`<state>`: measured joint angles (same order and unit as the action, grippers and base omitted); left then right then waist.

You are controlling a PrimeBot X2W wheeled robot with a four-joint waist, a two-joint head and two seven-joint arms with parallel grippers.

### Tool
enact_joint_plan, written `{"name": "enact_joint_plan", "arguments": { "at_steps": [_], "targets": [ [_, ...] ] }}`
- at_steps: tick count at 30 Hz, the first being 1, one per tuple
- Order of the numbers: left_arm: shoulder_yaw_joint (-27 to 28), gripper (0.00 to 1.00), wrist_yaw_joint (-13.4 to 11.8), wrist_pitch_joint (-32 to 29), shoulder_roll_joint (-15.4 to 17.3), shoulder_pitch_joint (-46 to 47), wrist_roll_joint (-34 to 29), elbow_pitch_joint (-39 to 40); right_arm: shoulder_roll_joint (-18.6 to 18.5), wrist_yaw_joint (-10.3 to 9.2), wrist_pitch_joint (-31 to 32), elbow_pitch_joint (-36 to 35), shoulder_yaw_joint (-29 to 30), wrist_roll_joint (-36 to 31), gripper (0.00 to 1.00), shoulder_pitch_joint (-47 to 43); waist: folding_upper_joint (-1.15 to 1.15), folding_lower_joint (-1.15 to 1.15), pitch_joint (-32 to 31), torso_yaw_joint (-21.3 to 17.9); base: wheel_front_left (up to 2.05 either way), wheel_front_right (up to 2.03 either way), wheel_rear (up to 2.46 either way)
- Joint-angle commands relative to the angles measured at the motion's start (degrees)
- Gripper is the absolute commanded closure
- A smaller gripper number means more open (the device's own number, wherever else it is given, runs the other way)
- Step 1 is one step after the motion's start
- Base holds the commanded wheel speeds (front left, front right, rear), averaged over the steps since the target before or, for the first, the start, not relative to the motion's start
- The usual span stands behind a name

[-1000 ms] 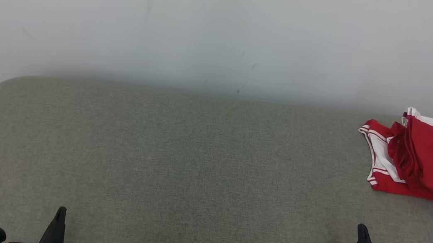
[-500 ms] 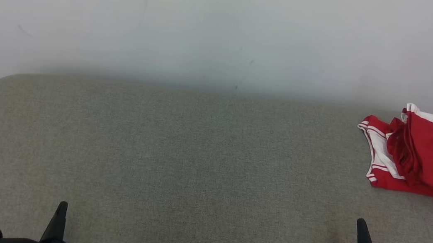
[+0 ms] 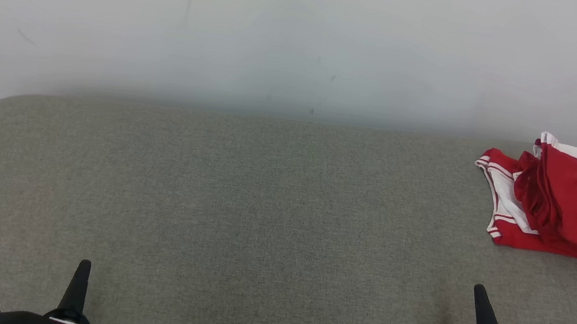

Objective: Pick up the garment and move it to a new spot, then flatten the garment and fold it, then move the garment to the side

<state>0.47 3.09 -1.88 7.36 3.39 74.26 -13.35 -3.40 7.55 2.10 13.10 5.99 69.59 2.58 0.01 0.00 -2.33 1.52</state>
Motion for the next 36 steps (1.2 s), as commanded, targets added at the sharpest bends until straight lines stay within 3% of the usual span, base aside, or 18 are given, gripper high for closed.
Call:
{"name": "enact_joint_plan", "arguments": {
  "at_steps": [1,36],
  "targets": [
    [0.74,1.0,0.62,-0.44,-0.32,1.24,1.56,0.26,0.16,-0.07,0.44,-0.23,0.14,2.04,1.0,1.08,-0.01,0.0,0.12,-0.08,0.0,0.0,0.0],
    [5.16,1.0,3.74,-3.85,-3.76,2.78,14.66,-0.57,0.52,-0.11,3.72,0.69,0.5,18.59,1.0,3.32,-0.01,0.0,1.9,-1.16,0.0,0.0,0.0]
  ]
}}
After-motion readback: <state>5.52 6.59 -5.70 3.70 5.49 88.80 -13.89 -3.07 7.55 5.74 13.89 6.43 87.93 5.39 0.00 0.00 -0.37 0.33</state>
